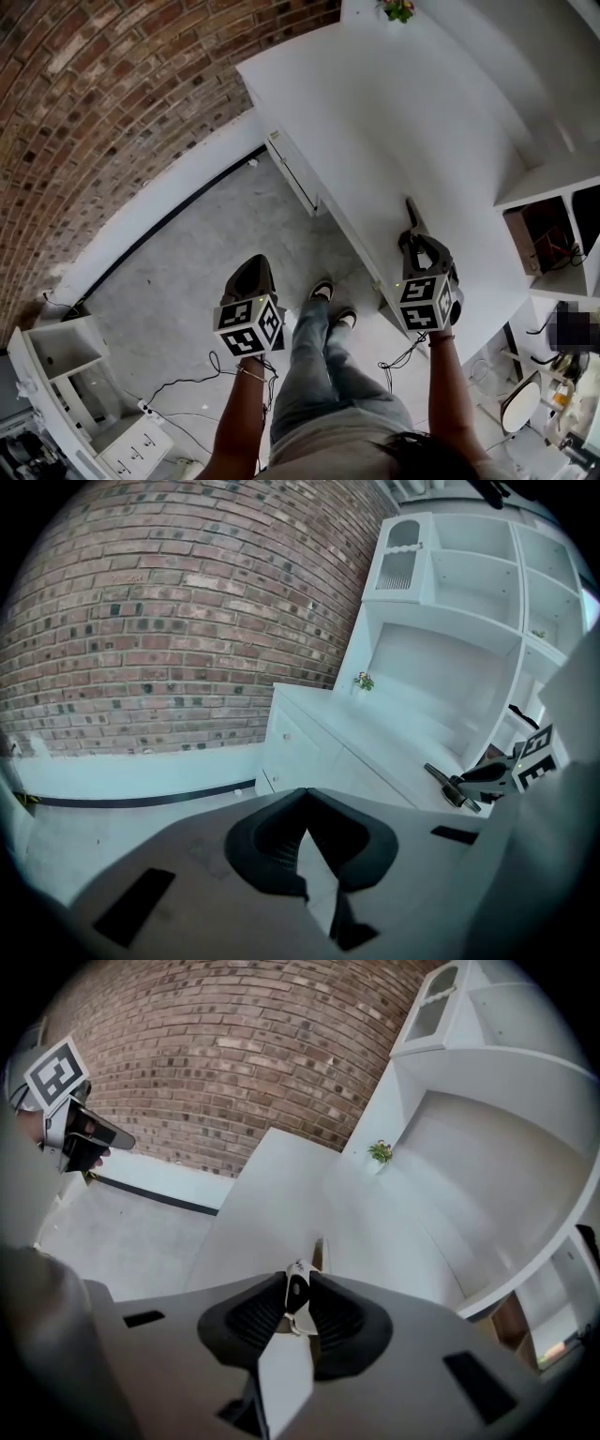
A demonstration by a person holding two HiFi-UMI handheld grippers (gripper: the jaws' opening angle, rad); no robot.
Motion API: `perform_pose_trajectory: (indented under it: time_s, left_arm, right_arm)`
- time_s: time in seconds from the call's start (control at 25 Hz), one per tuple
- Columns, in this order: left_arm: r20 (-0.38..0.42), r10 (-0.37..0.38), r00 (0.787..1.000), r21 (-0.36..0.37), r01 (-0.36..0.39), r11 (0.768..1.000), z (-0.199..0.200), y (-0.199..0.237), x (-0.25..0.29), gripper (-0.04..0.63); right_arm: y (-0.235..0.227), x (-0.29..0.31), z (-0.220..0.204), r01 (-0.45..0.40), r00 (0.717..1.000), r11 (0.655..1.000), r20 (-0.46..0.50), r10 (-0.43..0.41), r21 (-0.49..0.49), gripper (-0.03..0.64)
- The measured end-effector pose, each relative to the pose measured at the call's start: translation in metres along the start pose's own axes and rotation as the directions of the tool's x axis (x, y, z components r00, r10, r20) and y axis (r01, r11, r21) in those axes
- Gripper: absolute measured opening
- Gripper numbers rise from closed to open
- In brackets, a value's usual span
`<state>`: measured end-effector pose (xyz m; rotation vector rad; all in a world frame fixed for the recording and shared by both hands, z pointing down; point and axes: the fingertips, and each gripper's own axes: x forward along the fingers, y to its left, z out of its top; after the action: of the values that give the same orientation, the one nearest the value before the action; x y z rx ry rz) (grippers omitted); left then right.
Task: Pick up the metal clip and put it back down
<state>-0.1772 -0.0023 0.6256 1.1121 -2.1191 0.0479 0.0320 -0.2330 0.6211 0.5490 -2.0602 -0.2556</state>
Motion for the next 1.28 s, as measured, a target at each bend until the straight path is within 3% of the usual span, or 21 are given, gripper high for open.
perform_pose_trajectory:
  time_s: [0.4, 0.84, 1.28]
  left_arm:
    - [-0.008, -0.002, 1.000, -0.007, 0.002, 1.000, 0.001, 0.001, -0.001, 0.002]
    - [0.002, -0.019, 1.000, 0.033, 0.019, 0.999, 0.023, -0.009, 0.006, 0.002]
    - [0.010, -0.064, 0.998, 0.090, 0.062, 0.994, 0.054, -0.031, 0.020, 0.002]
  right_arm:
    - [-0.012, -0.003, 0.003, 0.028, 1.000, 1.000, 0.001, -0.028, 0.012, 0.052]
    - [-0.039, -0.006, 0.006, 0.089, 0.996, 0.996, 0.002, -0.089, 0.014, 0.008]
    - [-0.062, -0.014, 0.007, 0.074, 0.997, 0.986, 0.001, -0.075, 0.148, 0.006]
